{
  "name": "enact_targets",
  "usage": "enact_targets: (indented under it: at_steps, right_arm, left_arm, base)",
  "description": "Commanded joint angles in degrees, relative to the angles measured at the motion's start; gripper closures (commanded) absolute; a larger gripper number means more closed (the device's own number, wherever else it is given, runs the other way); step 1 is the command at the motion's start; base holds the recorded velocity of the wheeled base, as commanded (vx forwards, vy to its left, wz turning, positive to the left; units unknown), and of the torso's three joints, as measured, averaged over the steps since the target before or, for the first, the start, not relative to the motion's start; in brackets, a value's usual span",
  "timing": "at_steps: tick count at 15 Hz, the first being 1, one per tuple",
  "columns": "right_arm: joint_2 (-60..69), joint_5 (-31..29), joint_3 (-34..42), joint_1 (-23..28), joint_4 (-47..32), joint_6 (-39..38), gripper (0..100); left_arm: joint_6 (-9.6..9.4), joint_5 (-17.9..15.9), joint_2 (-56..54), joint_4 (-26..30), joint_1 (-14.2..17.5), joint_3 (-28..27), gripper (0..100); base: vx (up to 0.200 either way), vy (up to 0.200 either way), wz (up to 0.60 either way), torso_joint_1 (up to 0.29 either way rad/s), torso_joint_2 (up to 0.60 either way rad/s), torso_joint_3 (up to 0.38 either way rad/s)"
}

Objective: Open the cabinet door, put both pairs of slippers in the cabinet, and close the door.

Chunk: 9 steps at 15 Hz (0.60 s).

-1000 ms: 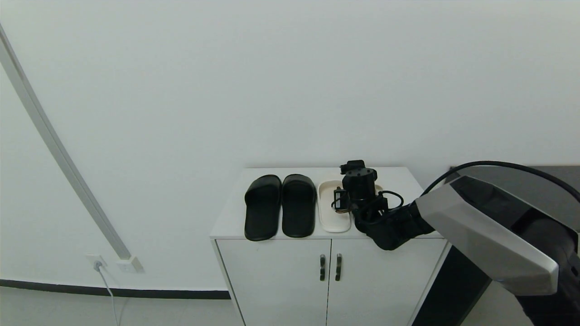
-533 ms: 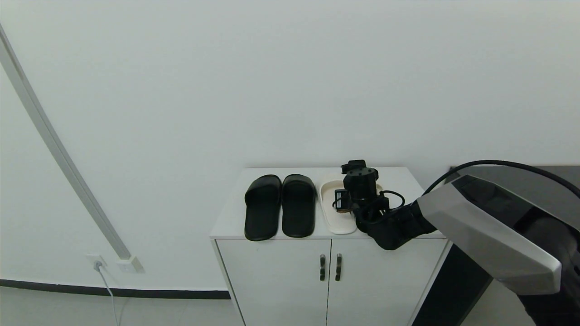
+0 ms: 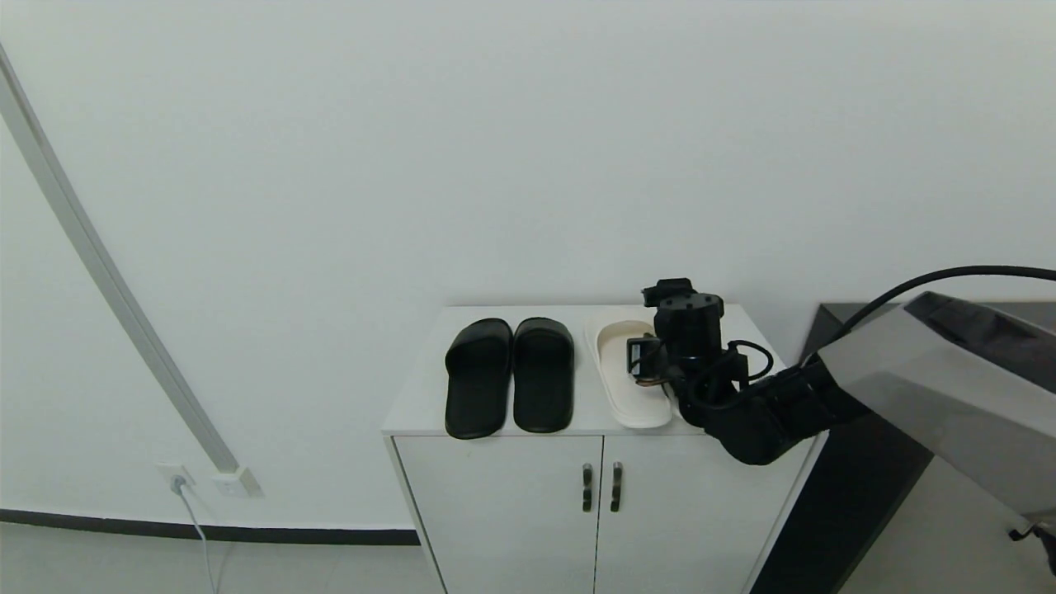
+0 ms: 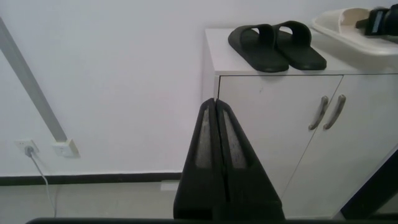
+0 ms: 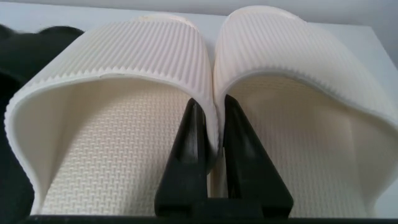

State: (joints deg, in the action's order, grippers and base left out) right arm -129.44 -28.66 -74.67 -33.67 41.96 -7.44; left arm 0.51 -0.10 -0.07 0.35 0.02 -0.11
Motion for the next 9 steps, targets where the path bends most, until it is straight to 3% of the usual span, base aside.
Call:
enact_targets:
  at_steps: [1, 4, 9]
  right_arm:
    - [7.8, 1.9, 7.1, -1.0, 2.2, 0.1, 100]
    - [13.2, 5.2, 13.7, -1.9, 3.1, 0.1, 100]
    - [26.1, 20.8, 30.7, -4.4, 4.6, 0.9, 100]
  left_arm:
    - [0.02, 0.0, 0.1, 0.0, 0.1, -0.1, 100]
    - [-0.07, 0.0, 0.1, 0.0, 0.1, -0.1, 100]
    - [-0.16, 0.1, 0.1, 0.0, 0.1, 0.0, 100]
  base:
    - [0.0, 0.0, 0.0, 0.0, 0.0, 0.0]
    - [0.0, 0.0, 0.0, 0.0, 0.0, 0.0]
    - [0.0, 0.0, 0.0, 0.0, 0.0, 0.0]
